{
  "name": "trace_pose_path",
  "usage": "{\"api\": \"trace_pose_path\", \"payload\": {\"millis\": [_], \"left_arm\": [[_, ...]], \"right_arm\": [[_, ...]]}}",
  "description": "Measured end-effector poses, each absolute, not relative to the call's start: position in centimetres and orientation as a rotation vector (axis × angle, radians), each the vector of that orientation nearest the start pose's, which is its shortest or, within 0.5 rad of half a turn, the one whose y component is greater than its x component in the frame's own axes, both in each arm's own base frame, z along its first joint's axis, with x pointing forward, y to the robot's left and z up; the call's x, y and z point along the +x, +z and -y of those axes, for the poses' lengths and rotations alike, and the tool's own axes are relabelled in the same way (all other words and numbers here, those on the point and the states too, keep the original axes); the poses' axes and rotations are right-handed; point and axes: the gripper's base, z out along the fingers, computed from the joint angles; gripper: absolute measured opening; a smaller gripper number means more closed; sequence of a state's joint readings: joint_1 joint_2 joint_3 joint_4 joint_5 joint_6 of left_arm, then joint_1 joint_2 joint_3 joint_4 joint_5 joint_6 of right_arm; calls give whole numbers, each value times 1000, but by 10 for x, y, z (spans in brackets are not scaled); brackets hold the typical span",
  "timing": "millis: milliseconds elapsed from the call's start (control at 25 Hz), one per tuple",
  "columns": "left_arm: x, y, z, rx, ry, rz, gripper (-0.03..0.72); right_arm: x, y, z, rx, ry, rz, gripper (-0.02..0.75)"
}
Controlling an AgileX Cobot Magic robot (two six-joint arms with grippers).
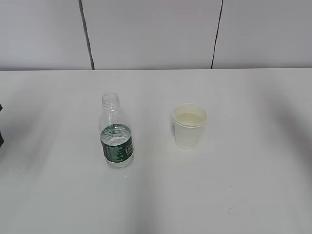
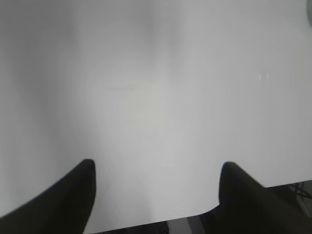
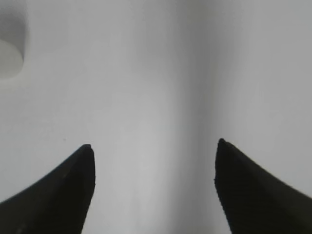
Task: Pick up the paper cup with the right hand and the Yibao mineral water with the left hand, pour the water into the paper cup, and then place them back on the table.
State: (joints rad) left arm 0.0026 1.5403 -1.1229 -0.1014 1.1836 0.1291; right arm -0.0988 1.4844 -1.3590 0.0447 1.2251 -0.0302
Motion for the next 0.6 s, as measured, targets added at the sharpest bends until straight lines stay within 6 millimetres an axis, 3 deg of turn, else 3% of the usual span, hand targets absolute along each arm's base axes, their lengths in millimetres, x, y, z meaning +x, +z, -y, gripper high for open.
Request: {"api": "trace_pose_path", "payload": {"millis": [160,600], "left_arm": [[247,259,8,129,-136,-3006,482],[162,246,10,94,-158,-2867,482]], "right_arm": [[246,332,21,106,34,-2827,594],[141,275,11,79,16,-2778,594]]}}
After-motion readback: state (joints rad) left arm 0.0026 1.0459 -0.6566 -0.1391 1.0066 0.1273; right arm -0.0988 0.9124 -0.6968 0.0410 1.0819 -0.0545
